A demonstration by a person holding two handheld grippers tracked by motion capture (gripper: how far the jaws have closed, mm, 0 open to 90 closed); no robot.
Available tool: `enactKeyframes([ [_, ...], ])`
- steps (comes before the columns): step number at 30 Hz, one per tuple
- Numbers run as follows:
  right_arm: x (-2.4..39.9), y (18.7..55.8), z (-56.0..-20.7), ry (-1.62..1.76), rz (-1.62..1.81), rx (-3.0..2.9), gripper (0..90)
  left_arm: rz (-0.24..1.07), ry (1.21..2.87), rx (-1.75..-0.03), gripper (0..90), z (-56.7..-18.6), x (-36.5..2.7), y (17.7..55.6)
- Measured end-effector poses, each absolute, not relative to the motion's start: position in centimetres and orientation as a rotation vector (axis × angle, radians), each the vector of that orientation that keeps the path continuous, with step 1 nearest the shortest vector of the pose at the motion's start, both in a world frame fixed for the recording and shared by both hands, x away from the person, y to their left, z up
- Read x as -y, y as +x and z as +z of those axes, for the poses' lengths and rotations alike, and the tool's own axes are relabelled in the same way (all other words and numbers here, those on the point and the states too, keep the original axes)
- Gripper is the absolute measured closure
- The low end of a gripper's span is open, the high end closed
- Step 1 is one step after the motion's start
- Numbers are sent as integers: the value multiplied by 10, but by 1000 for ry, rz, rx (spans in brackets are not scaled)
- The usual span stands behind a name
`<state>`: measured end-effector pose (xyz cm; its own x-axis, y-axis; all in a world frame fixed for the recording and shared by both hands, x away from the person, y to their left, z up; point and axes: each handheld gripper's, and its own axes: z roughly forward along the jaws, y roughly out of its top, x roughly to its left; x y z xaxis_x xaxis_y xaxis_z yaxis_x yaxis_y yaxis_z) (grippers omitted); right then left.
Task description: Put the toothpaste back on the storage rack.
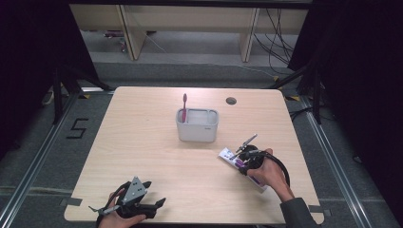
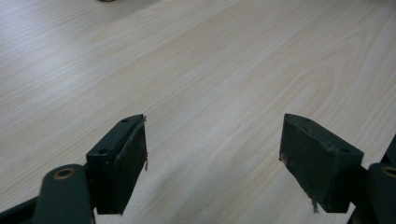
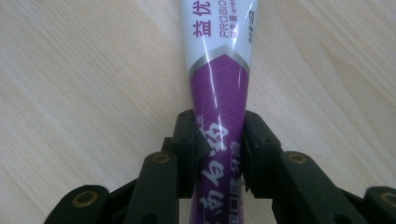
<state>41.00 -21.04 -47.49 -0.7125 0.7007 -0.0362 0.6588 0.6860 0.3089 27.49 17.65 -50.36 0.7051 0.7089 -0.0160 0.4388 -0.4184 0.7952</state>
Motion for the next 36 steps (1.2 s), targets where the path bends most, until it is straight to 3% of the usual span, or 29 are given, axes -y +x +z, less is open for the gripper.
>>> enactKeyframes([
  [36,240,408,-421,1128,874,-2447,720,416,2060,-878,227,-504,-177,276],
])
